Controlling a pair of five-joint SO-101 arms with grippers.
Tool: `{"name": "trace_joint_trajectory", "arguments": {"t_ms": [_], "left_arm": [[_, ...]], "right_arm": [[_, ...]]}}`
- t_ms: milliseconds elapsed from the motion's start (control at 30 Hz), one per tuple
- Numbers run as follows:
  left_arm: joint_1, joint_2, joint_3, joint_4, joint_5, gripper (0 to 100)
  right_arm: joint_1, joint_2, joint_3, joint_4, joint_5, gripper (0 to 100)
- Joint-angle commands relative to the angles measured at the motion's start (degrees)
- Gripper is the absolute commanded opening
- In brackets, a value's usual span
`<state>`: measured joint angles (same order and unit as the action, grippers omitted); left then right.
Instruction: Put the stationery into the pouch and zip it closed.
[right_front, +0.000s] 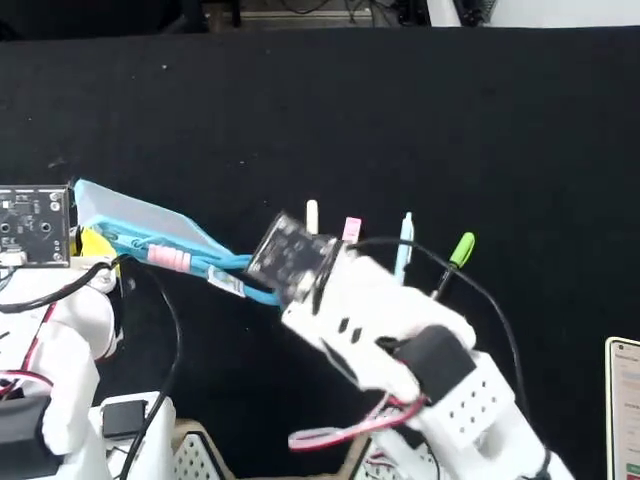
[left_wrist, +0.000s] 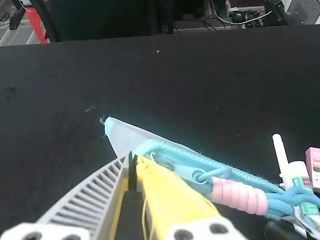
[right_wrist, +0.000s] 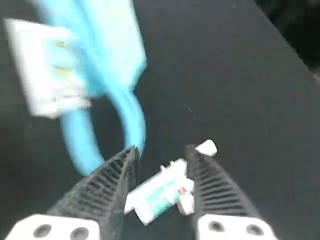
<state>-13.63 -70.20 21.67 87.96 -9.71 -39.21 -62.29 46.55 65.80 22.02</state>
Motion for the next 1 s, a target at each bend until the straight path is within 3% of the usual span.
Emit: {"name": "trace_joint_trajectory", "arguments": {"t_ms": [0, 100, 333, 767, 967], "left_arm": [[1.98, 1.23, 2.42, 0.62, -0.09, 3], [4.18, 1.23, 4.26, 0.70, 0.00, 3], [5.85, 1.23, 5.05, 0.70, 0.00, 3], [6.02, 1.23, 5.14, 2.73, -0.26, 3], [14.81, 1.23, 5.14, 4.04, 0.00, 3]], "right_arm": [[-9.41, 0.13, -7.87, 0.97, 0.09, 20.4], [-13.71, 0.48, -5.05, -4.40, 0.00, 20.4], [-14.07, 0.22, 7.08, -21.19, 0.00, 20.4], [-14.33, 0.22, 10.68, -29.71, -4.84, 20.4], [-14.33, 0.22, 16.40, -36.57, -4.84, 20.4]]}}
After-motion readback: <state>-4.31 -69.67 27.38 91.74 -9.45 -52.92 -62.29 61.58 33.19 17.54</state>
